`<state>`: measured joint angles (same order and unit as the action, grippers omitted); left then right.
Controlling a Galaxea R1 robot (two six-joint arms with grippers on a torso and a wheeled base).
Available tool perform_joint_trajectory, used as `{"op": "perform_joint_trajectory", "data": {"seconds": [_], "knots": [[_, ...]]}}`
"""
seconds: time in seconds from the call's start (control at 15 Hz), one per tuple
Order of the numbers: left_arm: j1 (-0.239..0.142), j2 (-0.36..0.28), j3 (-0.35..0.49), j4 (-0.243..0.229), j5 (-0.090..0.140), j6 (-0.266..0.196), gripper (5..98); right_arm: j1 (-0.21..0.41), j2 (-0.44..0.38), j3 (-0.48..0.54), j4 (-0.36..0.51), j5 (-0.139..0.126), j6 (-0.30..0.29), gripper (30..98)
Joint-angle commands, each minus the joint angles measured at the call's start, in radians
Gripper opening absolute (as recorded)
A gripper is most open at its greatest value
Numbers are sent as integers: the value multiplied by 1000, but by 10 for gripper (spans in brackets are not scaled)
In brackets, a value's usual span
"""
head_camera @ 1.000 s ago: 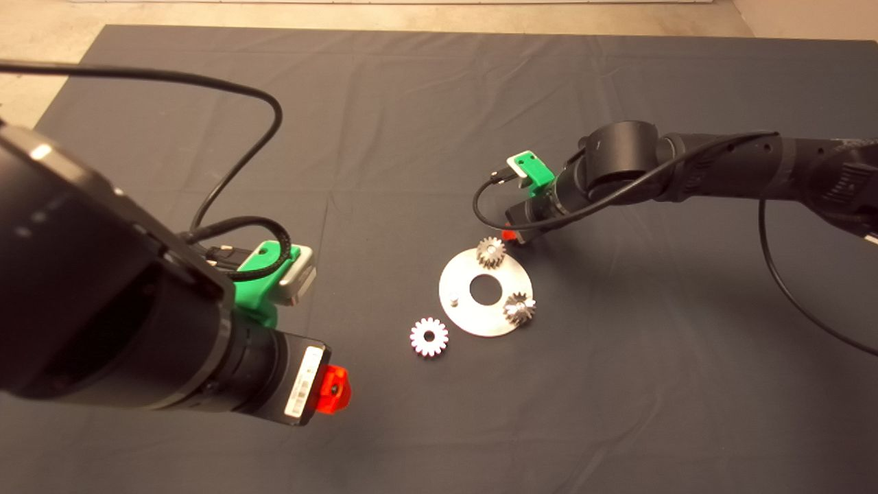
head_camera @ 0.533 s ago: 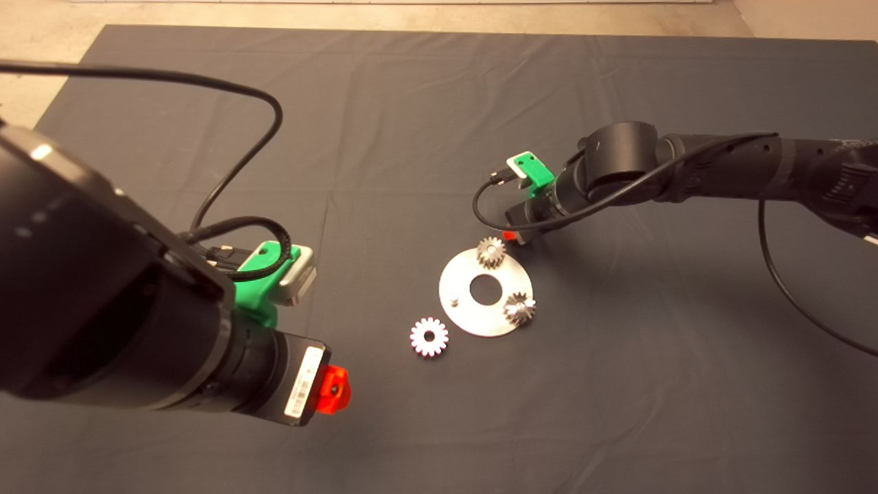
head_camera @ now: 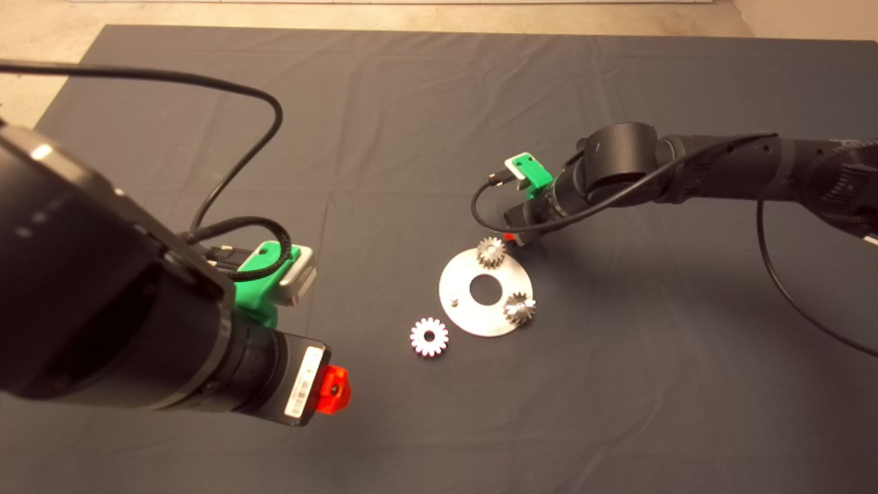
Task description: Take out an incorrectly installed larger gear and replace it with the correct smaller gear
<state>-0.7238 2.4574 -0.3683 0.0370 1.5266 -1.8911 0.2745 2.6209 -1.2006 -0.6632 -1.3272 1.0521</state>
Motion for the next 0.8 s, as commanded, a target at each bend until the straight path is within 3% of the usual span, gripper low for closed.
{"op": "perform_joint_trajectory", "data": {"seconds": [0.0, 0.4, 0.73], "knots": [[-16, 2, 14, -16, 131, -5, 978, 15, 2, 12, -29, -3, -1, 493], [-16, 1, 14, -16, 131, -5, 978, 6, -8, 12, -29, -3, -1, 436], [-16, 1, 14, -16, 131, -5, 978, 6, -11, 14, -29, -3, -1, 429]]}}
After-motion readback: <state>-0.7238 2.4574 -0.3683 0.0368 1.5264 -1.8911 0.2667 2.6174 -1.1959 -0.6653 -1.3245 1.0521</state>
